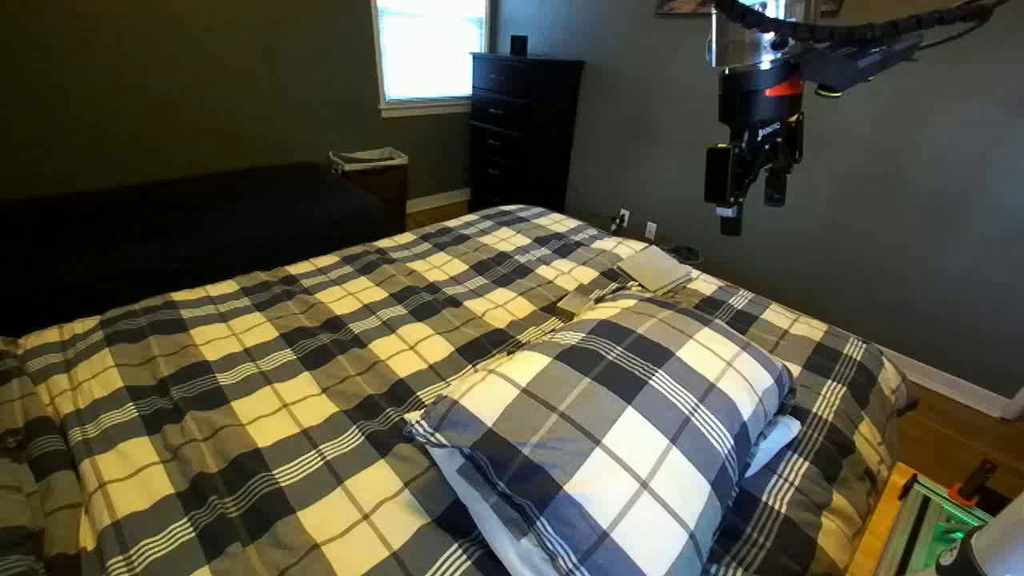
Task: Remove the checked pillow from on top of the white pillow, pick up the black remote, put it on the bed and then put the checked pillow back on top of the white pillow
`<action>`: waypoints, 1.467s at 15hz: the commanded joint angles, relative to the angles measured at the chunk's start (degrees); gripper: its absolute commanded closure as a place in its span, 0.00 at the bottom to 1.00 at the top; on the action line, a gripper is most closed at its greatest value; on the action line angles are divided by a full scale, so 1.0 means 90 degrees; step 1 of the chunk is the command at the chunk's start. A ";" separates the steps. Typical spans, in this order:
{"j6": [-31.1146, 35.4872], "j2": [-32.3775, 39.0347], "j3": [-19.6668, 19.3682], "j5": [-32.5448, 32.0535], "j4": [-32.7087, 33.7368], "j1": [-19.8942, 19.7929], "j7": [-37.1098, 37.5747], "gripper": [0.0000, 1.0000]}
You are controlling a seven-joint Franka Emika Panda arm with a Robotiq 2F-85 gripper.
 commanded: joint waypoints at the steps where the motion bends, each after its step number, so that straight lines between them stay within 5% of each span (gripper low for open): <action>1: -0.0014 0.0014 -0.0094 -0.0032 0.0012 0.0120 0.0039 0.00; 10: 0.0385 0.0213 -0.0051 -0.0193 -0.0158 0.0044 0.0333 0.00; 15: 0.2292 0.0383 -0.0043 -0.0899 -0.0834 -0.0027 0.0955 0.00; 22: 0.4388 0.1360 -0.0241 -0.0825 -0.1228 -0.0286 0.1879 0.00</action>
